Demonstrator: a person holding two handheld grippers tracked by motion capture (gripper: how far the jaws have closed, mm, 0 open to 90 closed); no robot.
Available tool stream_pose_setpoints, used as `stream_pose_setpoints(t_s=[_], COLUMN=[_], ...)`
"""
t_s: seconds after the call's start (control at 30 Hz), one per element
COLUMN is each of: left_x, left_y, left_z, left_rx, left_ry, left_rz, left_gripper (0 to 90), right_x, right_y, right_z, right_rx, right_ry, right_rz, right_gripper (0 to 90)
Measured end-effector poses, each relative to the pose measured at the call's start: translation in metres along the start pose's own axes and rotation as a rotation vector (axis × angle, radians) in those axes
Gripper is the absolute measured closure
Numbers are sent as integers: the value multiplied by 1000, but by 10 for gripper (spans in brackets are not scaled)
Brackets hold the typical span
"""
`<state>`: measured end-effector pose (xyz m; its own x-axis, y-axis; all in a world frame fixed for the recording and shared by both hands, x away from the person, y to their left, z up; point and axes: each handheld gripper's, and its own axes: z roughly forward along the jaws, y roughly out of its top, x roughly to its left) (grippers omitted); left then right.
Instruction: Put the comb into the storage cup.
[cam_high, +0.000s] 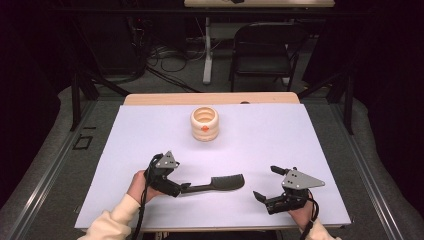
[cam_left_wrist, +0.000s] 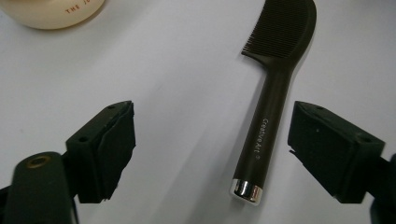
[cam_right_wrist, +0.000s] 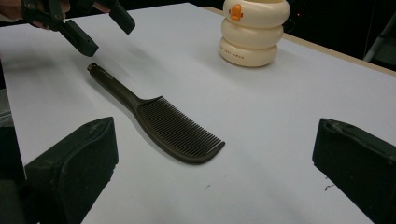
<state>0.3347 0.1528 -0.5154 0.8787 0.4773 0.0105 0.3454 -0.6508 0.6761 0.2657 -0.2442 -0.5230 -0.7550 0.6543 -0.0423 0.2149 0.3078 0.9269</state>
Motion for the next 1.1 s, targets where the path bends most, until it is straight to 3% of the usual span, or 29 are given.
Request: stream_pose_setpoints(t_s=[0.07,0.17,0.3,0.47,0.5,0.97,1.1], left_x=[-3,-5,-10,-16,-18,-29,-32], left_y=[5,8,19,27,32,55,59], left_z=[0,-1,1,7,10,31,36], left_rx=[19,28,71,110,130,274,311], left_ry=[31,30,23,21,18,11,5], left_rz=[27,34,96,135,161,258,273], left_gripper=[52,1,0,0,0,1,63], right_x=[0,0,0,0,0,0,0], right_y=[0,0,0,-1,-1,-1,-1], right_z=[1,0,1,2,2,3,2], right_rx=[1,0,4,8,8,13,13], right_ry=[4,5,1,1,2,13,15], right_rz=[-2,-2,0,4,4,2,2], right_gripper=[0,0,0,0,0,0,0])
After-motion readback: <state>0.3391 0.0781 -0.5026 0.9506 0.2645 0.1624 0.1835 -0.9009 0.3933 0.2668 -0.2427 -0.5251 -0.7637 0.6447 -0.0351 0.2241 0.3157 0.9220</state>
